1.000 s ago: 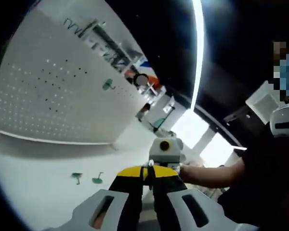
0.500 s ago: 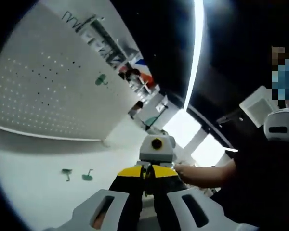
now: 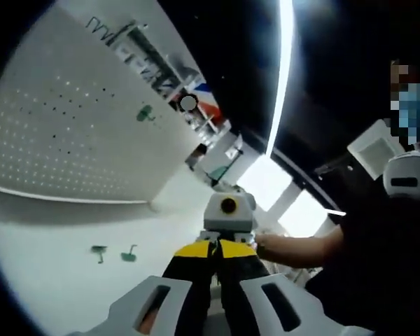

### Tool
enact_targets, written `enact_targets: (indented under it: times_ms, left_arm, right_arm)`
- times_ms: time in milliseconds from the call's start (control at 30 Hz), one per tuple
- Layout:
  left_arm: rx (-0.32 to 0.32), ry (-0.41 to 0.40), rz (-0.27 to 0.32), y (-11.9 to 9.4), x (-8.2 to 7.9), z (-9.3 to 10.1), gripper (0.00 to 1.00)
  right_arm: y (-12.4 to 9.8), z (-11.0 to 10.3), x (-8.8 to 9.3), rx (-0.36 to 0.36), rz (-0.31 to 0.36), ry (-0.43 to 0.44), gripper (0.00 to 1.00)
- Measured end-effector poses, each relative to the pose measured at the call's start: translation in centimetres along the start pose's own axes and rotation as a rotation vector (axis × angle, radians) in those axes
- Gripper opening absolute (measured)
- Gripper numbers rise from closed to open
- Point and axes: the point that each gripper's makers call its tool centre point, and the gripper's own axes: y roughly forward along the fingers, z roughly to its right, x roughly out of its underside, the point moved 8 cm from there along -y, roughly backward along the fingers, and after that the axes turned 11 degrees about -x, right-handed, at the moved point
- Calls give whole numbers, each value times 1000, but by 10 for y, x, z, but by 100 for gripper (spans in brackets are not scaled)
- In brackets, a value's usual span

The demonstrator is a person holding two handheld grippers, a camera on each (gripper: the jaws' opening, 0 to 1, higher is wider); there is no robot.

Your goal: Insert the hook assembly into the mounting plate slot until the hook locks in place.

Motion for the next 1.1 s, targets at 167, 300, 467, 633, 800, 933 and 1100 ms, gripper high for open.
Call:
enact_targets:
  times_ms: [167, 300, 467, 633, 800, 933, 1100]
  left_arm:
    - [-14, 12, 6, 2, -1, 0, 2]
    - [-30, 18, 15, 4, -4, 0, 1]
    - [-88, 88, 43, 5, -9, 1, 1]
    - [-175, 118, 106, 1, -20, -8, 1]
    - [-335, 145, 74, 1, -17, -24, 1]
    - [-401, 154, 76, 4, -11, -30, 1]
    - [-501, 250, 45, 7, -3, -34, 1]
  right_arm:
    - [-2, 1, -1, 20, 2, 13, 4]
    - [-3, 1, -5, 45, 0, 4, 4]
    - [-8, 2, -7, 106, -42, -30, 5]
    - [-22, 5, -4, 266, -127, -141, 2]
    - [-31, 6, 3, 473, -226, -177, 2]
    - [-32, 2, 0, 625, -213, -154, 8]
    - [-17, -11, -9, 732, -271, -330, 13]
